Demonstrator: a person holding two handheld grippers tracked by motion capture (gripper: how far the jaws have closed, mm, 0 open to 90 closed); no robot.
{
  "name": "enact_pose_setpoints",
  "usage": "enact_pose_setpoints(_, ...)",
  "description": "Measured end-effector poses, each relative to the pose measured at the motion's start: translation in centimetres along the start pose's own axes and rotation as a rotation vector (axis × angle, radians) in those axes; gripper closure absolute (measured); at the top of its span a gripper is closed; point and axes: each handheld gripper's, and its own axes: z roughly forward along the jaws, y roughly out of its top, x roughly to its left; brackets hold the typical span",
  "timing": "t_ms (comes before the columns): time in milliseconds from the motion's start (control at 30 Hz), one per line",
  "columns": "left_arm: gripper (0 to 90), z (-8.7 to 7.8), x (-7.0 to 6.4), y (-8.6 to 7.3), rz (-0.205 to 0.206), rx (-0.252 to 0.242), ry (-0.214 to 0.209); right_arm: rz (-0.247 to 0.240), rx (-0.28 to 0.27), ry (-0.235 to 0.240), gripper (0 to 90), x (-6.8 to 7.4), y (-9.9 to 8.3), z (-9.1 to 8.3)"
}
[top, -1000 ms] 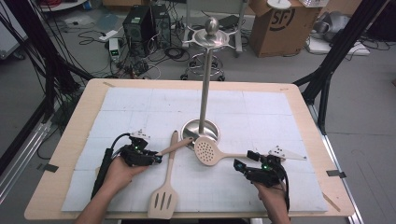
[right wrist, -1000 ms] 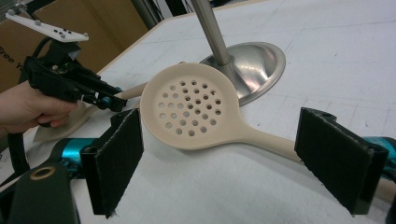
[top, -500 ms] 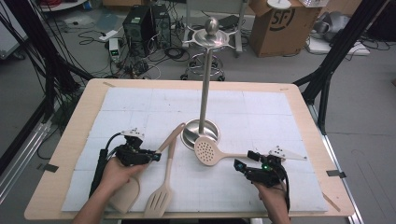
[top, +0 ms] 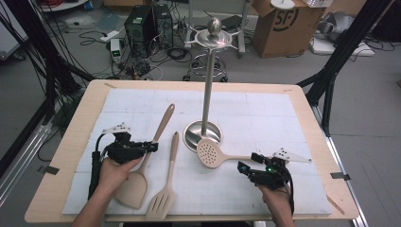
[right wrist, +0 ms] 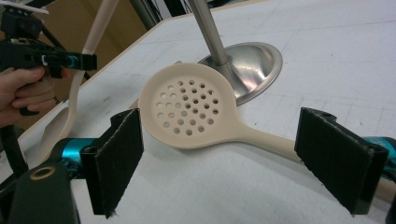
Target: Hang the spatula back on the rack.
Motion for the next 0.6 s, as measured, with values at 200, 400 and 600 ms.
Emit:
enact_pose_setpoints(200,78.4,-1.2,-1.0,2.2,0.045,-0.025,-0.031,-0.005,0.004,-0.001,14.7,0.0,0.0,0.1)
enact_pose_setpoints(400,78.4,-1.7,-2.1,3.9,0.037,-0.046,-0.072,-0.005,0.003,-0.001,14.7,0.1,0.0,0.1)
enact_pose_setpoints(600,78.4,-1.9,-3.6,5.2,0.025,-0.104,-0.14,-0.007,-0.001,-0.001,14.7,0.0,0.0,0.0)
